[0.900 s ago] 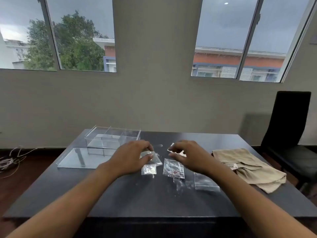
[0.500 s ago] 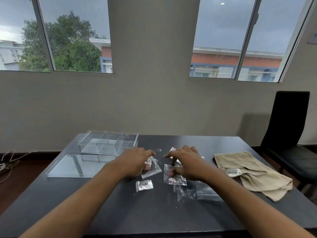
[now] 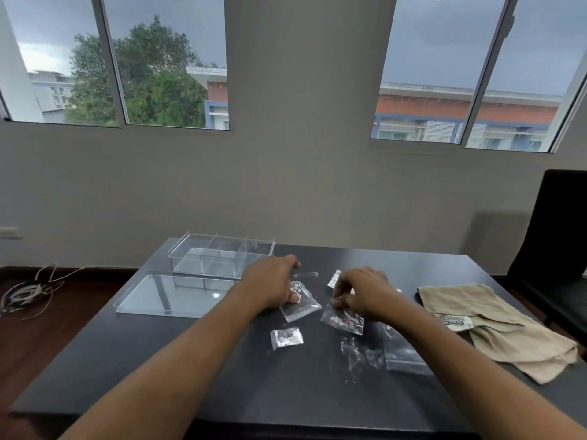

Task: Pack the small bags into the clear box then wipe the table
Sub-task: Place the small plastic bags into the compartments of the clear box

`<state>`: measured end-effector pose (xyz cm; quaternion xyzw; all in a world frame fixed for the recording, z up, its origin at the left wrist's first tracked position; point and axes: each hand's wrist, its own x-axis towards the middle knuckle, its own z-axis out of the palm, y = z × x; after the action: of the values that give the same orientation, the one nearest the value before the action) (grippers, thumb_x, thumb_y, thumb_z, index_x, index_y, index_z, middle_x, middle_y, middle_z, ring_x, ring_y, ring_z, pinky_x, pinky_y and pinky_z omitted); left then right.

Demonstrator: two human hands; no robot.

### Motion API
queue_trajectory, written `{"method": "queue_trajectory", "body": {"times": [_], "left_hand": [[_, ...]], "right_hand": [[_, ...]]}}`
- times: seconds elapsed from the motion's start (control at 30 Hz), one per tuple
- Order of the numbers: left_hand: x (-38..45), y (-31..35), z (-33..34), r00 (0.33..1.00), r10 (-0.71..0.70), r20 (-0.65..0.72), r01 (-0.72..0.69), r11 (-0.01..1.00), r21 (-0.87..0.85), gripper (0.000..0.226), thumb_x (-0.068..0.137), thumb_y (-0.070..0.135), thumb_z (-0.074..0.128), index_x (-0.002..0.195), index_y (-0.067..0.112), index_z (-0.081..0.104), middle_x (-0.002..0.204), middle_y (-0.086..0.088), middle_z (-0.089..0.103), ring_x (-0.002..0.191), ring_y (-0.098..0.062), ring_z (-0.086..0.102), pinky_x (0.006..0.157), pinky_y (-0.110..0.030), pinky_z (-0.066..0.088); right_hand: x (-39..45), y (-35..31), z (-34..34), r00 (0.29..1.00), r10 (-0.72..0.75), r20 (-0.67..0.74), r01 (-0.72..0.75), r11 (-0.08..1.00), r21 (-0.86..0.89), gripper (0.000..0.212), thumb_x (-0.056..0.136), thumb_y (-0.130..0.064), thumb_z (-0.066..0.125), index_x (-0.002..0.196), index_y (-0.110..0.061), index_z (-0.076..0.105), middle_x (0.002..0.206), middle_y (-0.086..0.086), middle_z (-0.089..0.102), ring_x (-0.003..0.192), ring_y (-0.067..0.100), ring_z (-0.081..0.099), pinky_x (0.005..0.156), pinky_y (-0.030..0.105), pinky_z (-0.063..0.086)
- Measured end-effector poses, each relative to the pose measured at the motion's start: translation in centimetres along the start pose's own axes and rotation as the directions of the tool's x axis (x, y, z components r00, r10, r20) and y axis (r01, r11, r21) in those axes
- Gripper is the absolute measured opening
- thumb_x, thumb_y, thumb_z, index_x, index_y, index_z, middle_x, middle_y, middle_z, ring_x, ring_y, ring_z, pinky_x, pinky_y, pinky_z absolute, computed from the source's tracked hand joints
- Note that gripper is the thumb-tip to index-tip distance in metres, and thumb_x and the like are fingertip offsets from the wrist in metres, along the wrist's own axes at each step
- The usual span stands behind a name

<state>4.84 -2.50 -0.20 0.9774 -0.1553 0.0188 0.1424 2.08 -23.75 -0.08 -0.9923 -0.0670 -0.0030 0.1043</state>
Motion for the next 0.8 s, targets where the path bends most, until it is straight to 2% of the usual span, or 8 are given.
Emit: {"method": "queue_trajectory", "body": {"times": [0.1, 0.23, 0.33, 0.43, 0.57, 0.63, 0.7, 0.8], "left_hand": [[-0.4, -0.1, 0.1, 0.996, -0.059, -0.064, 0.06, 0.998, 0.002, 0.07, 0.076, 0.046, 0.086, 0.136, 0.027, 0.055, 0.123, 0.004, 0.07, 0.118, -0.021, 0.063, 0.092, -0.037, 0.049], [-1.2, 0.2, 0.6, 0.98, -0.065, -0.187, 0.088, 0.989, 0.115, 0.063, 0.077, 0.054, 0.082, 0.126, 0.021, 0.06, 0.122, -0.004, 0.068, 0.112, -0.026, 0.066, 0.086, -0.038, 0.05], [-1.6, 0.2, 1.2, 0.978, -0.079, -0.192, 0.104, 0.987, 0.123, 0.056, 0.083, 0.054, 0.077, 0.123, 0.018, 0.063, 0.118, -0.007, 0.069, 0.106, -0.028, 0.067, 0.084, -0.04, 0.053], [-1.6, -0.1, 1.4, 0.972, -0.114, -0.204, 0.132, 0.988, 0.08, 0.052, 0.083, 0.053, 0.078, 0.114, 0.013, 0.065, 0.112, -0.008, 0.071, 0.104, -0.029, 0.068, 0.081, -0.039, 0.053], [-1.6, 0.0, 1.5, 0.969, -0.137, -0.204, 0.142, 0.99, 0.011, 0.042, 0.086, 0.047, 0.078, 0.104, 0.011, 0.069, 0.108, -0.011, 0.072, 0.103, -0.031, 0.068, 0.082, -0.039, 0.054], [-1.7, -0.1, 1.5, 0.969, -0.12, -0.214, 0.116, 0.993, -0.034, 0.037, 0.086, 0.047, 0.077, 0.099, 0.012, 0.07, 0.105, -0.009, 0.073, 0.1, -0.029, 0.068, 0.082, -0.039, 0.055], [-2.1, -0.3, 1.2, 0.961, -0.069, -0.268, 0.048, 0.995, -0.084, 0.032, 0.087, 0.045, 0.076, 0.093, 0.014, 0.07, 0.1, -0.006, 0.073, 0.096, -0.027, 0.069, 0.08, -0.039, 0.055], [-2.5, -0.9, -0.3, 0.919, 0.007, -0.395, -0.089, 0.978, -0.19, 0.021, 0.089, 0.04, 0.073, 0.083, 0.02, 0.07, 0.083, 0.004, 0.073, 0.08, -0.016, 0.068, 0.075, -0.035, 0.055]], "right_hand": [[-0.2, -0.2, 0.0, 0.999, 0.023, -0.026, -0.023, 0.999, -0.026, 0.008, 0.092, -0.039, 0.072, 0.091, -0.036, 0.064, 0.115, -0.006, 0.067, 0.117, 0.022, 0.052, 0.1, 0.039, 0.034], [-0.4, -0.7, -0.2, 0.999, 0.024, -0.026, -0.026, 0.997, -0.076, 0.006, 0.096, -0.037, 0.065, 0.093, -0.035, 0.061, 0.116, -0.005, 0.066, 0.119, 0.023, 0.051, 0.102, 0.04, 0.032], [-0.5, -0.9, -0.7, 0.999, 0.012, -0.051, -0.015, 0.998, -0.058, 0.006, 0.099, -0.033, 0.061, 0.094, -0.034, 0.058, 0.103, -0.01, 0.062, 0.116, 0.021, 0.05, 0.101, 0.039, 0.032], [-0.7, -1.4, -1.7, 0.995, -0.005, -0.096, 0.002, 1.0, -0.027, 0.009, 0.101, -0.027, 0.06, 0.093, -0.031, 0.057, 0.095, -0.014, 0.059, 0.103, 0.017, 0.051, 0.097, 0.037, 0.033], [-0.9, -2.2, -3.7, 0.995, 0.018, -0.095, -0.008, 0.994, 0.105, 0.018, 0.101, -0.026, 0.063, 0.084, -0.031, 0.057, 0.087, -0.017, 0.059, 0.093, 0.014, 0.056, 0.096, 0.038, 0.043], [-0.8, -2.1, -4.5, 0.992, 0.025, -0.124, 0.003, 0.975, 0.223, 0.015, 0.1, -0.025, 0.065, 0.085, -0.027, 0.061, 0.088, -0.015, 0.064, 0.088, 0.012, 0.06, 0.083, 0.032, 0.048], [-0.5, -2.0, -5.0, 0.982, 0.033, -0.184, 0.032, 0.94, 0.341, 0.014, 0.098, -0.023, 0.067, 0.085, -0.022, 0.064, 0.088, -0.011, 0.068, 0.081, 0.008, 0.06, 0.067, 0.023, 0.043], [0.4, -2.0, -5.1, 0.95, 0.061, -0.307, 0.086, 0.893, 0.441, 0.013, 0.093, -0.02, 0.074, 0.082, -0.019, 0.067, 0.08, -0.01, 0.069, 0.067, -0.001, 0.06, 0.056, 0.014, 0.038]]}}
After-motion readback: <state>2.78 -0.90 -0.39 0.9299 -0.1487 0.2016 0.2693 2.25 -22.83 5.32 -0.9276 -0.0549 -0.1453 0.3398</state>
